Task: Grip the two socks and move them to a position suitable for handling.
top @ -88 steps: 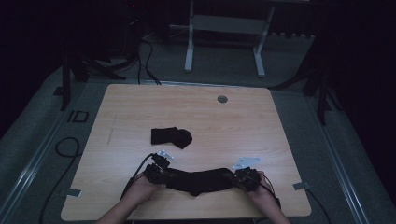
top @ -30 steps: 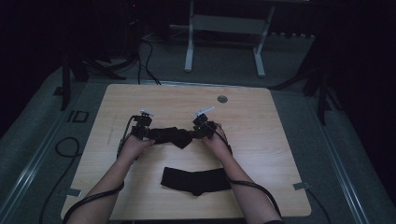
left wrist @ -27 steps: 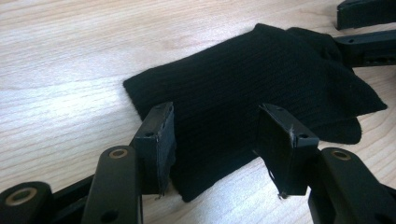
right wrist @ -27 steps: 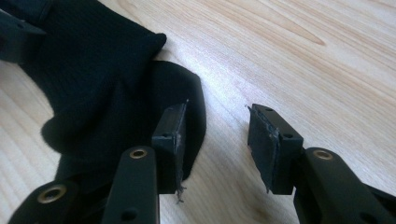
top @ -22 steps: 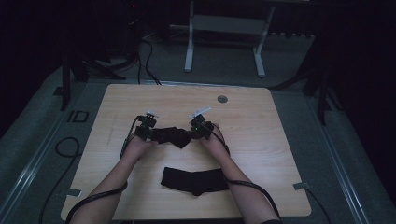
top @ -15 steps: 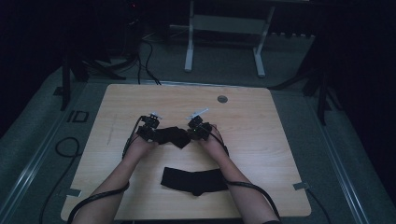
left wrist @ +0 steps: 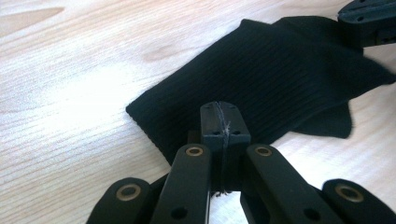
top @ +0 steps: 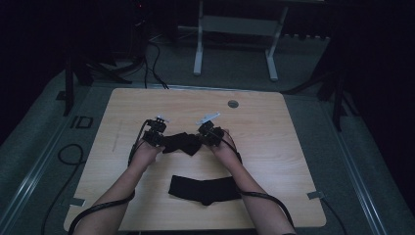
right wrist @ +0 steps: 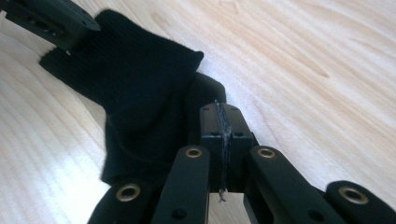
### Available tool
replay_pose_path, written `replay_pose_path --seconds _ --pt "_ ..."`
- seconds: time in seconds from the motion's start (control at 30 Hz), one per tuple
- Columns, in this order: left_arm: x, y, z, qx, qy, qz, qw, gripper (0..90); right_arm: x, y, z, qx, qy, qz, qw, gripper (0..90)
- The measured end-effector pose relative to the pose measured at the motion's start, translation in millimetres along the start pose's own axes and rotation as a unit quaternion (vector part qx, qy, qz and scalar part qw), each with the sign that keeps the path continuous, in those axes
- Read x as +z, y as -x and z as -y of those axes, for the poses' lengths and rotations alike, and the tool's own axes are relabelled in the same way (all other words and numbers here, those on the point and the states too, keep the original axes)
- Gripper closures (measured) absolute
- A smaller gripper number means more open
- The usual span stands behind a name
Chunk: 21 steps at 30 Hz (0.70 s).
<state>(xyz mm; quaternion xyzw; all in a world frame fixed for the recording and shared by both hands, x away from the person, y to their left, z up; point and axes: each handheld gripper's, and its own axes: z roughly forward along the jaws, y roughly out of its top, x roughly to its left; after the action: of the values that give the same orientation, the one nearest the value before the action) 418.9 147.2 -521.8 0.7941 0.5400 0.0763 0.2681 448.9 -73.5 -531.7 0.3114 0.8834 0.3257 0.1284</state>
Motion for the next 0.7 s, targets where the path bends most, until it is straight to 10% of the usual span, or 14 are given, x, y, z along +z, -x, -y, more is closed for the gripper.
replay_pose_path --seconds 0.23,0.4,0.47,0.7 --pt "-8.0 0.3 -1.4 0.001 -0.007 0.030 0.9995 90.0 -23.1 14.4 6.5 0.016 0.018 0.007 0.9997 89.4" --pt "3.9 9.7 -3.6 0.022 0.008 0.013 0.9996 89.9 -19.2 17.7 14.7 0.021 -0.002 0.003 0.9998 89.4" --pt "11.5 13.5 -4.8 0.022 0.003 -0.008 0.9997 67.7 -16.1 17.1 17.6 0.021 -0.005 0.000 0.9998 89.4" --pt "30.1 15.7 -6.7 0.011 -0.018 -0.034 0.9992 54.0 -13.7 17.5 19.6 0.019 -0.011 -0.001 0.9998 89.3"
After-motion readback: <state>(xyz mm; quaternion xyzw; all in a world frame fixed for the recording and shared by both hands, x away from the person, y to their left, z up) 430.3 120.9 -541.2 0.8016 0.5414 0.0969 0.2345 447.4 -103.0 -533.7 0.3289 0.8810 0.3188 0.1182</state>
